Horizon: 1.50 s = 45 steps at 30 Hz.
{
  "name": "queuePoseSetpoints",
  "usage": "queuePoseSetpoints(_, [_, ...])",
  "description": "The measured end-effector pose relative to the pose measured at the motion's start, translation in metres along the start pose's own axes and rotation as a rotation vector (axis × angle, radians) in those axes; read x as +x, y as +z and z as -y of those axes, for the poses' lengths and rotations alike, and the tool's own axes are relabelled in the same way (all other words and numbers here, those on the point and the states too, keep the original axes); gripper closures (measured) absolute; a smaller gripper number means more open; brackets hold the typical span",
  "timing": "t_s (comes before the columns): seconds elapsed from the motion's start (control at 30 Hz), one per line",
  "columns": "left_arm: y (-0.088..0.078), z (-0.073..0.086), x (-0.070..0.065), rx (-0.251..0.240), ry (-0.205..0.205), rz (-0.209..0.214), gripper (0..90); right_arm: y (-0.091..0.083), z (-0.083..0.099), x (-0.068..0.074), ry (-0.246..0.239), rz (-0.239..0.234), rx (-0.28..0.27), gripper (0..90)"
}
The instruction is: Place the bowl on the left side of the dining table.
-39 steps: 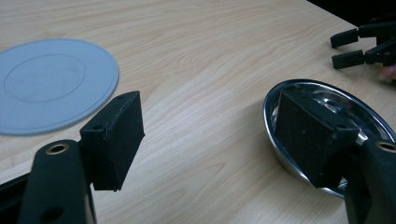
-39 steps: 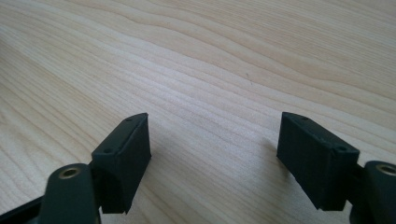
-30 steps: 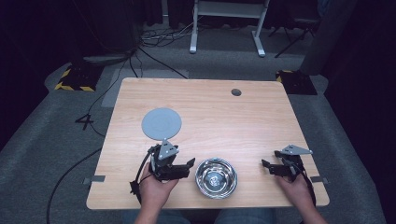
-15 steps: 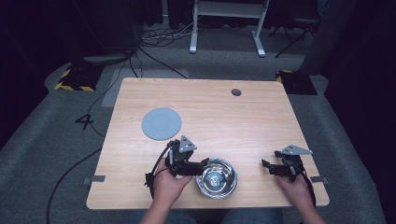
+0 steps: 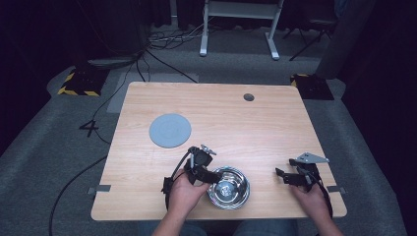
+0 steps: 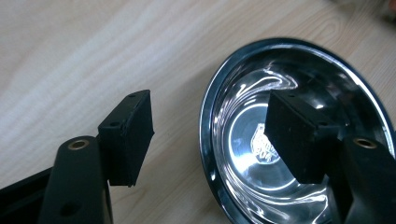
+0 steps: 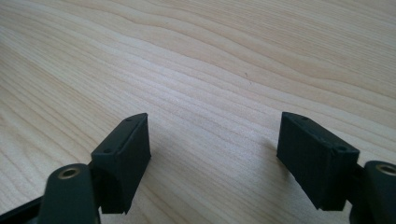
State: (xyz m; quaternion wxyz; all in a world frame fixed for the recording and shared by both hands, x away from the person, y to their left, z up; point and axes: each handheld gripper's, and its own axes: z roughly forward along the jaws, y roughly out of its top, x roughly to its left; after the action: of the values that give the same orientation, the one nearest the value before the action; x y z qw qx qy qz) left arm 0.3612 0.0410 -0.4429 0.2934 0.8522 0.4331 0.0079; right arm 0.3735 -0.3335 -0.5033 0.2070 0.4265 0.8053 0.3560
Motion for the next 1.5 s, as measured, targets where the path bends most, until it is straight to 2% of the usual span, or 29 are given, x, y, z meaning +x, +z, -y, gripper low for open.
queuePoseSetpoints(0.1, [0.009,-0.002,0.003,0.081,-0.011,0.016,36.9,0.0,0.0,0.0,0.0,0.0,0.0,25.9])
queuePoseSetpoints(0.17, [0.013,-0.003,0.003,0.11,-0.019,0.014,43.1,0.0,0.0,0.0,0.0,0.0,0.0,25.9])
queuePoseSetpoints(0.23, [0.015,-0.004,0.004,0.114,-0.018,0.012,47.0,0.0,0.0,0.0,-0.001,0.0,0.0,25.9])
queuePoseSetpoints(0.27, [0.017,-0.004,0.005,0.127,-0.017,0.012,47.0,0.0,0.0,0.0,-0.001,0.0,0.0,25.9])
queuePoseSetpoints(0.3, [0.019,-0.005,0.005,0.161,-0.025,0.013,51.3,0.0,0.0,0.0,-0.003,0.001,0.0,25.9])
queuePoseSetpoints(0.37, [0.023,-0.006,0.006,0.182,-0.027,0.008,56.3,0.0,0.0,0.0,-0.005,0.001,-0.001,25.8])
queuePoseSetpoints(0.4, [0.024,-0.007,0.007,0.198,-0.022,0.021,59.8,0.0,0.0,0.0,-0.001,0.001,0.0,25.6])
queuePoseSetpoints(0.43, [0.025,-0.007,0.008,0.224,-0.036,0.029,62.1,0.0,0.0,0.0,0.001,0.001,0.0,25.5])
queuePoseSetpoints(0.5, [0.026,-0.008,0.009,0.234,-0.025,0.039,65.6,0.0,0.0,0.0,0.001,0.001,0.0,25.5])
queuePoseSetpoints(0.53, [0.029,-0.009,0.01,0.24,-0.041,0.06,67.5,0.0,0.0,0.0,0.0,0.001,0.0,25.5])
queuePoseSetpoints(0.57, [0.029,-0.009,0.01,0.24,-0.041,0.06,68.3,0.0,0.0,0.0,0.001,0.001,0.0,25.4])
queuePoseSetpoints(0.6, [0.029,-0.01,0.01,0.255,-0.051,0.067,68.3,0.0,0.0,0.0,0.001,0.001,0.0,25.4])
queuePoseSetpoints(0.67, [0.03,-0.013,0.011,0.294,-0.047,0.085,72.7,0.0,0.0,0.0,0.001,0.001,0.0,25.2])
queuePoseSetpoints(0.73, [0.032,-0.016,0.01,0.31,-0.04,0.097,76.2,0.0,0.0,0.0,0.002,0.001,0.0,25.2])
queuePoseSetpoints(0.77, [0.032,-0.016,0.01,0.31,-0.04,0.097,78.2,0.0,0.0,0.0,0.002,0.001,0.0,25.2])
queuePoseSetpoints(0.8, [0.033,-0.018,0.01,0.319,-0.035,0.115,81.1,0.0,0.0,0.0,0.002,0.001,0.0,25.2])
queuePoseSetpoints(0.83, [0.033,-0.018,0.009,0.323,-0.032,0.11,83.2,0.0,0.0,0.0,0.002,0.001,0.0,25.2])
queuePoseSetpoints(0.9, [0.033,-0.019,0.01,0.317,-0.047,0.132,84.1,0.0,0.0,0.0,0.002,0.001,0.0,25.2])
queuePoseSetpoints(1.0, [0.031,-0.018,0.013,0.282,-0.066,0.167,86.5,0.0,0.0,0.0,0.002,0.001,0.0,25.2])
queuePoseSetpoints(1.17, [0.027,-0.018,0.01,0.28,-0.049,0.145,87.0,0.0,0.0,0.001,0.016,-0.002,-0.004,25.2])
queuePoseSetpoints(1.2, [0.025,-0.019,0.009,0.282,-0.049,0.124,87.1,0.0,0.0,0.001,0.015,-0.001,-0.004,25.2])
queuePoseSetpoints(1.23, [0.025,-0.019,0.008,0.275,-0.043,0.128,87.1,0.0,0.0,0.001,0.016,-0.001,-0.004,25.2])
queuePoseSetpoints(1.27, [0.022,-0.02,0.008,0.279,-0.044,0.112,87.1,0.0,0.0,0.001,0.016,-0.001,-0.004,25.2])
queuePoseSetpoints(1.4, [0.016,-0.021,0.008,0.253,-0.048,0.125,87.1,-0.001,0.001,0.001,0.017,0.002,-0.003,25.2])
queuePoseSetpoints(1.5, [0.009,-0.023,0.007,0.235,-0.048,0.11,87.1,-0.001,0.001,0.001,0.019,0.001,-0.001,25.2])
